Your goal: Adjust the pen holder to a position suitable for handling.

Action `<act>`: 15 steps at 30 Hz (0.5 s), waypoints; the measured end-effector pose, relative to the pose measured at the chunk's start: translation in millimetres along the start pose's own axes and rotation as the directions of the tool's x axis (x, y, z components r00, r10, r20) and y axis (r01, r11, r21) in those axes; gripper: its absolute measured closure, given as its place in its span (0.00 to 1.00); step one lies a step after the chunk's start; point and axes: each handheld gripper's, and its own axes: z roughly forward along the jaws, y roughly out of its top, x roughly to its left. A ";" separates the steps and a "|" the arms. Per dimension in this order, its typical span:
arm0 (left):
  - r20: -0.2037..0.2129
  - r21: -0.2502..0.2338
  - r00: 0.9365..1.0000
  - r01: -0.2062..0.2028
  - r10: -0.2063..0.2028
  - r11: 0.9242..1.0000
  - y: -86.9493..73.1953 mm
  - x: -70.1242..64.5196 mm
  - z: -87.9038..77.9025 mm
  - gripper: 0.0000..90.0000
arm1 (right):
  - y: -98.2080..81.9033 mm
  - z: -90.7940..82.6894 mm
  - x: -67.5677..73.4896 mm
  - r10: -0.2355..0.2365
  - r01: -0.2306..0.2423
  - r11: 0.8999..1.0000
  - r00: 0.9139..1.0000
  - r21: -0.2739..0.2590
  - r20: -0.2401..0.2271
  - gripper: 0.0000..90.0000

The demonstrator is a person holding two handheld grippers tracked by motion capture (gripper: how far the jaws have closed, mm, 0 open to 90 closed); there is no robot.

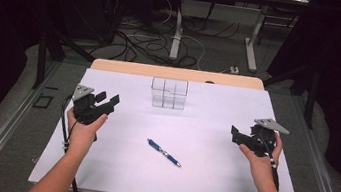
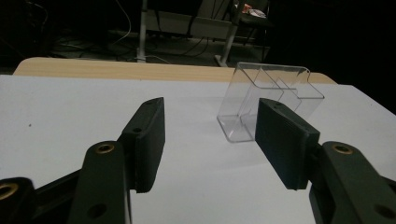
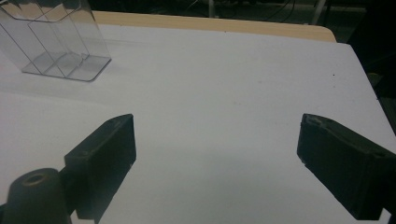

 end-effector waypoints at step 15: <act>0.022 0.039 1.000 -0.007 0.007 0.999 43.8 -16.9 41.5 0.49 | 0.5 -2.5 1.4 0.008 -0.008 1.000 1.000 0.000 -0.008 0.13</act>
